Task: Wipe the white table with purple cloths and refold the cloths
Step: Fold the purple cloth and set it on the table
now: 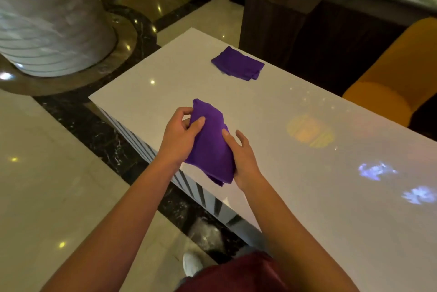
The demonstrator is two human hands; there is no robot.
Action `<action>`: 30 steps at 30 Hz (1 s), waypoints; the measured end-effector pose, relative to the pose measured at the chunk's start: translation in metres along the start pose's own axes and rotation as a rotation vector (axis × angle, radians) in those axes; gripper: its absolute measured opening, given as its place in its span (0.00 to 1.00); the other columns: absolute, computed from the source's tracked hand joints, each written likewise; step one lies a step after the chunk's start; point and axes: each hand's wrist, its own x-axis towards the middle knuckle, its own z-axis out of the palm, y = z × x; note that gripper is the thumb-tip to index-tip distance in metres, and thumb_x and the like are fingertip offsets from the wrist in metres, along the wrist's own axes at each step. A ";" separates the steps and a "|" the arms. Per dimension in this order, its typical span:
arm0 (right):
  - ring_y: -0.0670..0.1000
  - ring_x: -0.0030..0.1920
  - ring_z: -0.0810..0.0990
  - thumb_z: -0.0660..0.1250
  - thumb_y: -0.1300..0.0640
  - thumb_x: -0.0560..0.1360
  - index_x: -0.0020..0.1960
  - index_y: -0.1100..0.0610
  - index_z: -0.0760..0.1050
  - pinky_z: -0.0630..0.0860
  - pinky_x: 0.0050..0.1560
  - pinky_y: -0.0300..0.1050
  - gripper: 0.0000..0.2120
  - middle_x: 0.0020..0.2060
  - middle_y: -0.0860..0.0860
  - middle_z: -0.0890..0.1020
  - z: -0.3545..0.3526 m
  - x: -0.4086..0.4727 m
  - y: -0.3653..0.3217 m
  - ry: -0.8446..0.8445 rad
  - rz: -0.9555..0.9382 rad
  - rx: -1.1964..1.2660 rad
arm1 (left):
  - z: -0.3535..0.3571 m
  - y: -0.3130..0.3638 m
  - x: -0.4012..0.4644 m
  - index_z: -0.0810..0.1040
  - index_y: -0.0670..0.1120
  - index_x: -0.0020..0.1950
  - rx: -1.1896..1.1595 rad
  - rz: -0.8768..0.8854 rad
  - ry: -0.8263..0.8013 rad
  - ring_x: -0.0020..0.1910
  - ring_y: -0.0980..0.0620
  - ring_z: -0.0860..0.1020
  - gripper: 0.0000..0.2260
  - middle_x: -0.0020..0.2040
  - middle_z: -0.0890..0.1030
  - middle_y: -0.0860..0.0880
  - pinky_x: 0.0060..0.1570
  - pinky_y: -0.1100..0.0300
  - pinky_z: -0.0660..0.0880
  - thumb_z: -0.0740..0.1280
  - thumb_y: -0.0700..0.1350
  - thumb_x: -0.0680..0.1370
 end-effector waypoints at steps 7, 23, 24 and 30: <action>0.59 0.65 0.84 0.67 0.26 0.74 0.73 0.47 0.77 0.81 0.67 0.59 0.36 0.67 0.56 0.84 0.060 0.053 0.001 -0.161 0.034 0.203 | -0.051 0.021 0.076 0.64 0.77 0.71 0.022 0.155 -0.087 0.61 0.53 0.83 0.24 0.68 0.80 0.56 0.52 0.55 0.84 0.64 0.49 0.85; 0.42 0.58 0.85 0.69 0.51 0.83 0.57 0.38 0.87 0.80 0.55 0.38 0.10 0.56 0.38 0.87 0.135 0.245 -0.094 -0.082 -0.231 -0.111 | -0.143 0.021 0.321 0.84 0.66 0.60 0.328 -0.086 -0.268 0.59 0.57 0.81 0.15 0.61 0.82 0.62 0.50 0.64 0.81 0.72 0.46 0.81; 0.39 0.56 0.84 0.69 0.52 0.83 0.56 0.39 0.87 0.79 0.54 0.35 0.10 0.54 0.37 0.87 0.131 0.251 -0.099 -0.048 -0.237 -0.140 | -0.142 0.017 0.336 0.83 0.66 0.61 0.354 -0.085 -0.303 0.59 0.56 0.82 0.15 0.61 0.82 0.62 0.53 0.63 0.82 0.73 0.46 0.81; 0.48 0.67 0.76 0.71 0.48 0.82 0.78 0.45 0.72 0.73 0.68 0.42 0.25 0.70 0.46 0.77 0.126 0.292 -0.107 0.147 -0.210 -0.480 | -0.125 -0.011 0.425 0.74 0.67 0.72 0.632 -0.066 -0.569 0.60 0.54 0.82 0.25 0.66 0.79 0.56 0.60 0.51 0.82 0.76 0.50 0.78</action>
